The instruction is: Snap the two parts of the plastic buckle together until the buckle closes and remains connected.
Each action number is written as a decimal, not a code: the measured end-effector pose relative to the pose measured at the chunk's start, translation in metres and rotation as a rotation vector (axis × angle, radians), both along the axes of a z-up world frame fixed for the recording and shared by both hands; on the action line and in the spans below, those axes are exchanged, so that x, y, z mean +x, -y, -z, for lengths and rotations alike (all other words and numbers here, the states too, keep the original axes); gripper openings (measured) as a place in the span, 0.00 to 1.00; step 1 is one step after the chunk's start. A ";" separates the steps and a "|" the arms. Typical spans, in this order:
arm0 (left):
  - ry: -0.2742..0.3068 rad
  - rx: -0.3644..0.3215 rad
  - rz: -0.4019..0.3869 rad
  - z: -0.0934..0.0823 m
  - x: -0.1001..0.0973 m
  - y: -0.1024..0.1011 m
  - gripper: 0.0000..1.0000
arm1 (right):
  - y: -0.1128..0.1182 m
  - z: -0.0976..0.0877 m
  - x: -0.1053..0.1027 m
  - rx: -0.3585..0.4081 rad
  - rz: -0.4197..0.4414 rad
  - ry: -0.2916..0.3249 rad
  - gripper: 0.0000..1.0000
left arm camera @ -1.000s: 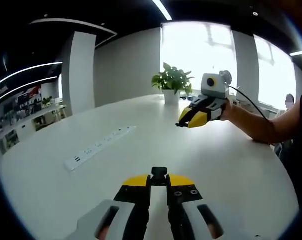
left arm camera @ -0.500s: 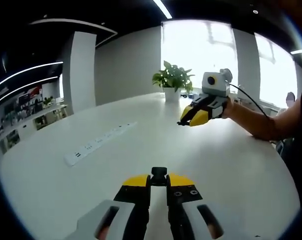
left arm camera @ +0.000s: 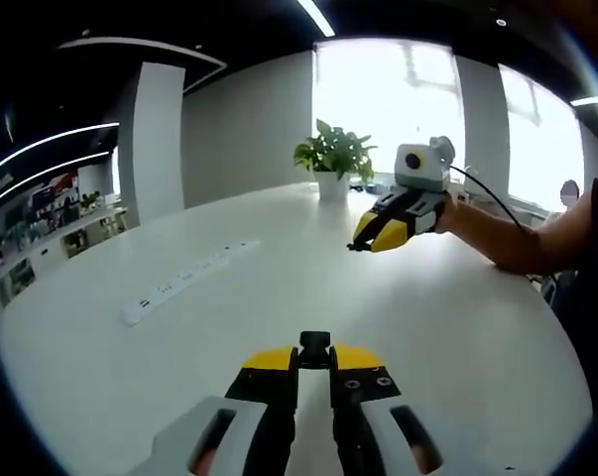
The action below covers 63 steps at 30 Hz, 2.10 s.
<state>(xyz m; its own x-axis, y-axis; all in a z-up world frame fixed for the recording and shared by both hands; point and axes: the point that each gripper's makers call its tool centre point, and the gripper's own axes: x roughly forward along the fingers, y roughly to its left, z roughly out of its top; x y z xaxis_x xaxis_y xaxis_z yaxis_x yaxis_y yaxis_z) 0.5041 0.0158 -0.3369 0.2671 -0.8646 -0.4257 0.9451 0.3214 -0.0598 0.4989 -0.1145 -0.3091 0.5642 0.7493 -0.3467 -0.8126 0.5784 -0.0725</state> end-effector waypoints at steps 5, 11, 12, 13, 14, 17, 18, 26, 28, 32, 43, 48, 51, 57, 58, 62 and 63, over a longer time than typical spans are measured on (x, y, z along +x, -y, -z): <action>-0.001 -0.003 0.002 0.001 -0.003 0.001 0.10 | 0.000 -0.001 -0.001 0.004 0.004 0.000 0.10; -0.008 0.001 -0.003 0.002 -0.008 -0.003 0.10 | -0.005 0.000 -0.004 0.003 -0.007 -0.002 0.10; -0.009 -0.004 -0.004 0.002 -0.008 -0.003 0.10 | -0.005 0.000 -0.004 0.003 -0.008 -0.004 0.10; -0.012 -0.007 -0.002 0.001 -0.009 -0.003 0.10 | -0.006 0.000 -0.005 0.002 -0.008 -0.002 0.10; -0.012 -0.009 -0.001 0.002 -0.012 -0.004 0.10 | -0.006 0.000 -0.008 0.004 -0.008 -0.002 0.10; -0.012 0.007 -0.001 0.005 -0.015 -0.006 0.10 | -0.006 0.001 -0.012 0.003 -0.013 -0.002 0.10; -0.012 0.007 -0.002 0.005 -0.015 -0.006 0.10 | -0.006 0.002 -0.012 0.002 -0.012 -0.004 0.10; -0.016 0.020 -0.002 0.008 -0.026 -0.010 0.10 | -0.006 0.004 -0.022 0.006 -0.012 -0.006 0.10; -0.018 0.015 -0.004 0.007 -0.026 -0.012 0.10 | -0.007 0.004 -0.026 0.006 -0.013 -0.007 0.10; -0.019 0.003 -0.006 0.004 -0.032 -0.013 0.10 | -0.010 0.002 -0.033 0.008 -0.017 0.001 0.10; -0.014 0.012 0.003 0.003 -0.042 -0.010 0.10 | -0.010 0.006 -0.043 -0.002 -0.018 0.001 0.10; -0.019 0.004 0.003 0.002 -0.040 -0.012 0.10 | -0.008 0.006 -0.041 0.001 -0.011 0.005 0.10; -0.019 0.002 0.004 0.001 -0.040 -0.011 0.10 | -0.008 0.006 -0.042 0.000 -0.011 0.004 0.10; -0.035 0.005 0.011 0.006 -0.044 -0.012 0.10 | -0.009 0.007 -0.044 0.000 -0.012 0.002 0.10; -0.034 0.012 0.009 0.007 -0.043 -0.013 0.10 | -0.009 0.007 -0.044 -0.001 -0.013 0.002 0.10; -0.038 0.004 -0.001 0.007 -0.045 -0.016 0.10 | -0.010 0.008 -0.046 -0.004 -0.017 -0.002 0.11; -0.039 0.003 0.000 0.008 -0.048 -0.016 0.10 | -0.010 0.008 -0.045 -0.004 -0.018 -0.002 0.11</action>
